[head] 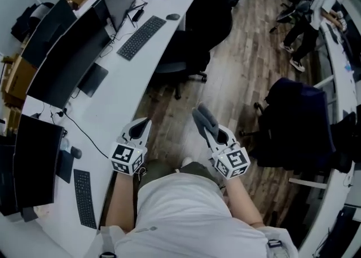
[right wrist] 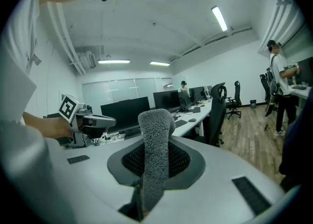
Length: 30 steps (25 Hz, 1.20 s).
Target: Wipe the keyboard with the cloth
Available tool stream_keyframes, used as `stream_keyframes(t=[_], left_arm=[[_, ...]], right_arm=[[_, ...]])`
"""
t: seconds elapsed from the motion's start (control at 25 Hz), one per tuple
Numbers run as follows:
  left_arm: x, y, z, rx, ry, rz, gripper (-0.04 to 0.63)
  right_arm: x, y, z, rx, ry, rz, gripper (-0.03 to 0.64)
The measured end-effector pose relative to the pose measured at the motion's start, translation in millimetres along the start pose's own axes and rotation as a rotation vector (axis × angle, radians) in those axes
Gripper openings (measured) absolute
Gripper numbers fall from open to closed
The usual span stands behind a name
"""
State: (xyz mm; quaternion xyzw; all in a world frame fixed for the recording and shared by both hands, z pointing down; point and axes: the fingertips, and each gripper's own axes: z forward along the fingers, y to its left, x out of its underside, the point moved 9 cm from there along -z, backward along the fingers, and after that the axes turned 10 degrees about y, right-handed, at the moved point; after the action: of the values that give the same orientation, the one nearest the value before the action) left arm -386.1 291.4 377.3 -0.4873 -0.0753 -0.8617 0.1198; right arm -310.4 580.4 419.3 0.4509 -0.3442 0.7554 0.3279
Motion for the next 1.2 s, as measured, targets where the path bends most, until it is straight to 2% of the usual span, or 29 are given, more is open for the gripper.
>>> stream_keyframes(t=[0.2,0.4,0.88,1.2], left_arm=[[-10,5,46,0.044,0.045,0.023,0.002],[-25,33,84,0.048,0.041,0.005,0.002],[-71,188,174,0.058,0.041,-0.047,0.002],[-64,272,193,0.017,0.078,-0.123,0.002]], right_arm=[[8,-35,4,0.060,0.030,0.055,0.060],[-12,-64,38,0.066,0.042,0.046,0.060],[-109,-123,211,0.064,0.081,0.008,0.060],[-150,-144,308,0.058,0.127,-0.026,0.060]])
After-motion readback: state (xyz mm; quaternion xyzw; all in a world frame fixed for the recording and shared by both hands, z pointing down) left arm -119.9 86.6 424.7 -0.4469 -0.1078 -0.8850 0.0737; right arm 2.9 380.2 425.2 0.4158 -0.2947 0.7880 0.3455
